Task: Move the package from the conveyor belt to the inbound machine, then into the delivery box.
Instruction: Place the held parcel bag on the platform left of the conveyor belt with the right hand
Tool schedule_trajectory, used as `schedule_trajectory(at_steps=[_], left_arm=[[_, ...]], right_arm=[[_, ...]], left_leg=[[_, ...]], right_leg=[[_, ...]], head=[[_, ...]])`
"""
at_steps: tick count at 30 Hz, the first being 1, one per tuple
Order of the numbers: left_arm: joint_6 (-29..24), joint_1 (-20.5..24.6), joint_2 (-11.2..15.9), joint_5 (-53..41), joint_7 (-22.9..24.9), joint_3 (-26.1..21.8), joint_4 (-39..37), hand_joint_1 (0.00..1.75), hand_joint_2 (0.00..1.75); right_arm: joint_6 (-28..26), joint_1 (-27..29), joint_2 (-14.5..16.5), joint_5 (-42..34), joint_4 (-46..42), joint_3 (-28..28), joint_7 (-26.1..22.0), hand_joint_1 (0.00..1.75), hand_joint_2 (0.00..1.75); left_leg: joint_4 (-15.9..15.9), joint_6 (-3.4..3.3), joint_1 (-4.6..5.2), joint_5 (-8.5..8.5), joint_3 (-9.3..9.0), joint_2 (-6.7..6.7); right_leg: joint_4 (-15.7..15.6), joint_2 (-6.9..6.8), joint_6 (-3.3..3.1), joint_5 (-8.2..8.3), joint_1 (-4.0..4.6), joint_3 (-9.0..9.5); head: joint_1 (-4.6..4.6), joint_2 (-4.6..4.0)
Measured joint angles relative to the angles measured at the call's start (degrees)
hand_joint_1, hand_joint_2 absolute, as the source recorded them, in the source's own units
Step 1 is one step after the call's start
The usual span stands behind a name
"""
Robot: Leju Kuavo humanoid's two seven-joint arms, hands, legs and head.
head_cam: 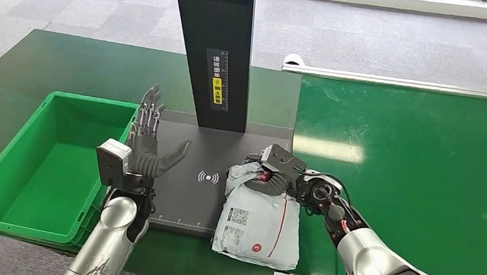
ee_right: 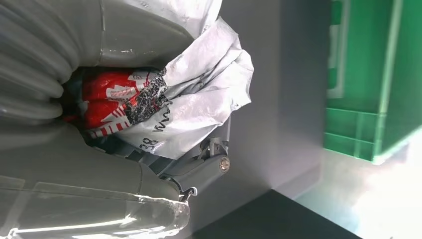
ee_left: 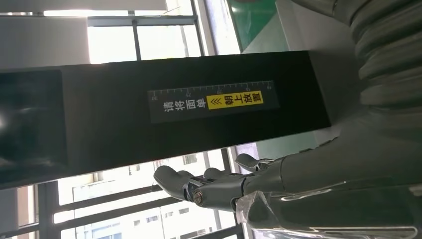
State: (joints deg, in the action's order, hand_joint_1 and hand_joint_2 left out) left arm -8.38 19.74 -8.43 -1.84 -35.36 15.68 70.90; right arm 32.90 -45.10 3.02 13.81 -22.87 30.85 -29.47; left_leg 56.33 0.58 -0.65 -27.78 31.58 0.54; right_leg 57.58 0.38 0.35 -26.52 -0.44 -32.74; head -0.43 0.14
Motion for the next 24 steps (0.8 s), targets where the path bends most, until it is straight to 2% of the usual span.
schedule_trajectory(at_steps=[2,6,8,11,15,18,24], left_arm=[[0.16,-0.62,-0.30,-0.96,0.44,0.20,0.00,0.00,1.75],[0.08,-2.73,-0.43,-2.75,1.29,0.31,0.46,0.00,1.75],[0.02,-3.65,-0.40,-2.90,1.41,0.27,0.78,0.00,1.75],[0.00,-4.31,-0.40,-2.96,1.44,0.26,0.97,0.00,1.75],[0.06,-4.70,-0.40,-2.97,1.53,0.26,1.25,0.00,1.75],[0.83,-4.63,-0.44,-2.99,1.89,0.29,0.97,0.00,1.75],[2.09,-3.27,-1.49,-2.21,1.56,0.64,-2.52,0.00,1.75]], right_arm=[[-5.09,0.09,0.53,0.26,0.01,0.11,0.12,1.75,1.75],[-23.23,0.04,2.05,1.12,-0.03,-0.10,3.37,1.75,1.75],[-26.87,-0.01,2.50,1.22,-0.09,-0.44,4.10,1.75,1.75],[-27.54,-0.01,2.89,1.34,-0.13,-0.61,4.37,1.75,1.75],[-27.94,0.02,3.20,1.11,-0.14,-0.72,4.29,0.00,1.75],[-28.68,0.56,3.29,-1.74,-0.47,-2.01,2.38,0.00,1.75],[-26.46,4.31,3.29,-10.46,-3.75,-8.63,-6.38,0.00,1.75]], left_leg=[[0.00,0.00,0.00,0.00,0.02,-0.02],[-0.01,0.00,-0.01,0.00,0.04,-0.02],[-0.01,0.00,0.00,0.00,0.04,-0.01],[-0.01,0.00,0.00,0.00,0.05,0.01],[-0.01,0.00,0.00,0.00,0.06,0.02],[0.00,0.00,0.00,0.00,0.05,0.04],[0.00,0.00,0.00,0.00,0.06,0.03]], right_leg=[[0.00,0.01,0.00,0.00,0.00,-0.02],[0.00,0.02,0.00,0.00,0.01,-0.05],[0.00,0.02,0.00,0.00,0.01,-0.04],[0.00,0.02,0.00,0.00,0.00,-0.04],[0.00,0.02,0.00,0.00,0.00,-0.05],[0.00,0.01,0.00,0.00,0.00,-0.07],[0.00,0.01,0.00,0.00,-0.01,-0.07]], head=[[0.00,0.00],[0.01,0.00],[0.00,0.00],[0.01,0.00],[0.01,0.01],[0.00,0.01],[0.00,0.00]])
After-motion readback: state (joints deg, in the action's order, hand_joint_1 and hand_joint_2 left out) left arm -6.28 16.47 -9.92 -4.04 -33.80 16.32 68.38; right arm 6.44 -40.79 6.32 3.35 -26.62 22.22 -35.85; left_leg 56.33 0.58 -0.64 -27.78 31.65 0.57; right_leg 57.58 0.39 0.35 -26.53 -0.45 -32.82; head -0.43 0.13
